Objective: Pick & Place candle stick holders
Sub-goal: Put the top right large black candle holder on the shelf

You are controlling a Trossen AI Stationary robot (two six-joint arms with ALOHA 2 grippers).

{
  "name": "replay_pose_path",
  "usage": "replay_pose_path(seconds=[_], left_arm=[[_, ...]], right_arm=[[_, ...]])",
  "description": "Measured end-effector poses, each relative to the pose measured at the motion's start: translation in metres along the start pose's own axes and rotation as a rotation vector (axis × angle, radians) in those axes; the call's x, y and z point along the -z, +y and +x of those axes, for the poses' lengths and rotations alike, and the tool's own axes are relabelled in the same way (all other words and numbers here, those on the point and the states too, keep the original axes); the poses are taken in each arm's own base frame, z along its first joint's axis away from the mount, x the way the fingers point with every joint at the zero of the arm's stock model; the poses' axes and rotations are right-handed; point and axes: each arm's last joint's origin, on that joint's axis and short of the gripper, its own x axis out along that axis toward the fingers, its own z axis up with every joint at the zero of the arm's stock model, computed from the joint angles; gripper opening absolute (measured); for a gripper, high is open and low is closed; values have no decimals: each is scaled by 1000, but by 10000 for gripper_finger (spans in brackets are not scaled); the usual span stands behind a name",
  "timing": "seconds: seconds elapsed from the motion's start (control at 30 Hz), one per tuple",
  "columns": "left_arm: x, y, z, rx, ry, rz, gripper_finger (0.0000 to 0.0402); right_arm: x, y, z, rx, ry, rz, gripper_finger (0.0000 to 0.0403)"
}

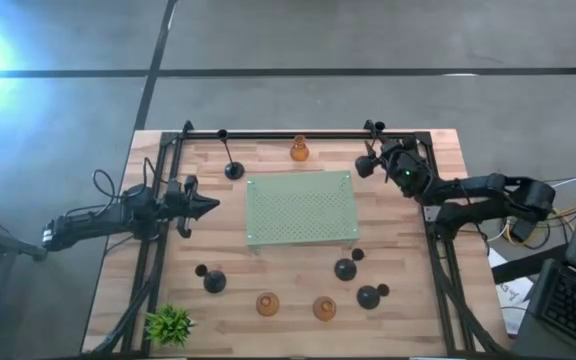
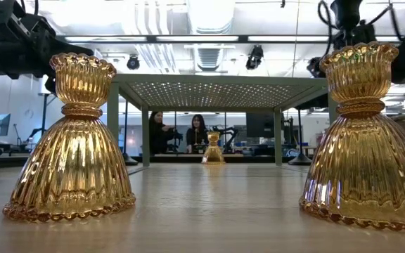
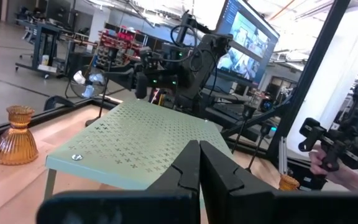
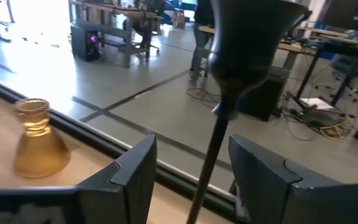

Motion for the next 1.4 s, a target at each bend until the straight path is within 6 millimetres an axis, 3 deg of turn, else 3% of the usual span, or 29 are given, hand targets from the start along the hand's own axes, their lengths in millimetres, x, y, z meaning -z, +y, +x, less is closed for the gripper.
replay_pose_path(seconds=[0.2, 0.43, 0.67, 0.97, 1.13, 1.27, 1.4], left_arm=[[0, 0, 0, 0, 1, 0, 5], [0, 0, 0, 2, 2, -1, 5], [0, 0, 0, 3, 3, -23, 5], [0, 0, 0, 2, 6, -25, 5], [0, 0, 0, 2, 6, -25, 5], [0, 0, 0, 0, 5, -25, 5], [0, 0, 0, -1, 4, -25, 5]], right_arm=[[-6, 1, 8, 21, -5, 15, 140], [-13, -3, 1, 20, -40, 31, 22], [-38, -8, -8, -33, -72, -21, 13], [-109, -8, -29, -346, -28, 10, 11], [-142, 4, -50, -495, -141, -45, 10], [-158, 18, -65, -603, -212, -80, 10], [-157, 31, -74, -685, -206, -76, 10]])
